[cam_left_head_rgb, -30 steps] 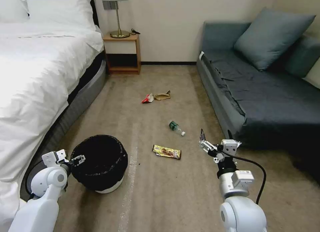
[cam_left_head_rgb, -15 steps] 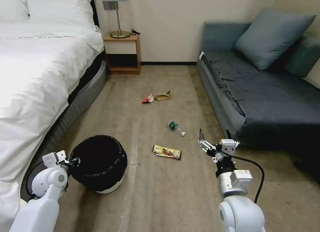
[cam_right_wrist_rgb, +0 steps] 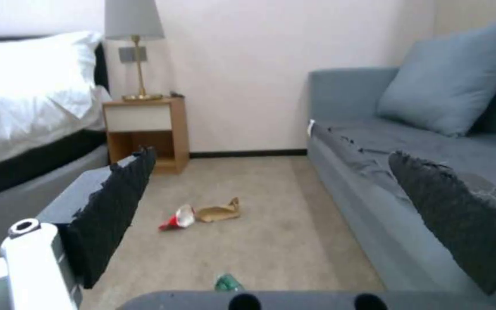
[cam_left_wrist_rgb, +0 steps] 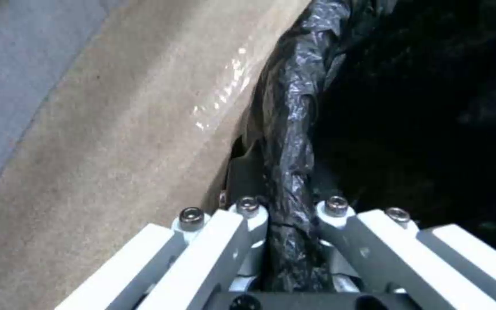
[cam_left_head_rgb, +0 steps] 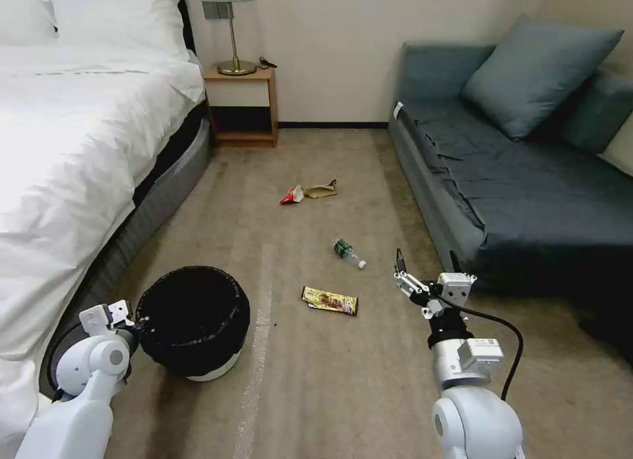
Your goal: Pick up the trash bin, then pick up the garbage on the floor and place it into the trash bin.
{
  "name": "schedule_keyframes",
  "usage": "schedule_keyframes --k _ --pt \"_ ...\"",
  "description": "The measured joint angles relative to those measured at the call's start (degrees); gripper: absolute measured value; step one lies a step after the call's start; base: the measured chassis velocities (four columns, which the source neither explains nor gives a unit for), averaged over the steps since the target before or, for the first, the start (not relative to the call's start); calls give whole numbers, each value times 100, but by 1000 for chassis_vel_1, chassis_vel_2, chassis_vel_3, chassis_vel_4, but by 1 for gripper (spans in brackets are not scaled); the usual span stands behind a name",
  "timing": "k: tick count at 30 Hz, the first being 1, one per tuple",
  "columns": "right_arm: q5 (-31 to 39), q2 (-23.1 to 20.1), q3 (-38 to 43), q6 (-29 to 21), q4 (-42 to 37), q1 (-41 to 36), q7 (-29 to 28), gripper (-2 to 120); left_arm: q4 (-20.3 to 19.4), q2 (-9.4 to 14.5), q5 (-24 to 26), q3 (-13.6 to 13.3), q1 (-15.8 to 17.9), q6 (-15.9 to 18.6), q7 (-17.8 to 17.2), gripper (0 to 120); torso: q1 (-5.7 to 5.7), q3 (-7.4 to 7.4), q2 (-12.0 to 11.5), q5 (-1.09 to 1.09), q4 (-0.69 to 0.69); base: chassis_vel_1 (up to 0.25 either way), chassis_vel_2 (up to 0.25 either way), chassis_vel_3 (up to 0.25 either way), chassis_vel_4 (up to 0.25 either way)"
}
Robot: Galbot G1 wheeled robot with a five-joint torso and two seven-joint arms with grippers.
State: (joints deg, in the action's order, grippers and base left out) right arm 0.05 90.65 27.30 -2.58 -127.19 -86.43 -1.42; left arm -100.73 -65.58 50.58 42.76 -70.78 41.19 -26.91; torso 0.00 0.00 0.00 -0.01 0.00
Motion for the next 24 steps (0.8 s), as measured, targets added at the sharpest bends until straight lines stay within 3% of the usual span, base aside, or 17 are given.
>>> schedule_keyframes --k 4,12,17,24 --pt "113 -88 44 104 -22 1 5 100 -313 -27 2 148 -71 -33 -25 3 0 0 0 0 2 0 0 0 0" --pt "326 -305 94 456 4 -62 100 100 -1462 -193 -46 618 -362 -85 16 3 0 0 0 1 1 0 0 0 0" --pt "386 -355 97 513 35 -59 248 100 -1858 -300 -162 738 -497 -111 64 3 0 0 0 2 0 0 0 0 0" --pt "389 -346 73 590 55 -81 371 100 -2004 -380 -273 765 -545 -120 128 3 0 0 0 2 0 0 0 0 0"
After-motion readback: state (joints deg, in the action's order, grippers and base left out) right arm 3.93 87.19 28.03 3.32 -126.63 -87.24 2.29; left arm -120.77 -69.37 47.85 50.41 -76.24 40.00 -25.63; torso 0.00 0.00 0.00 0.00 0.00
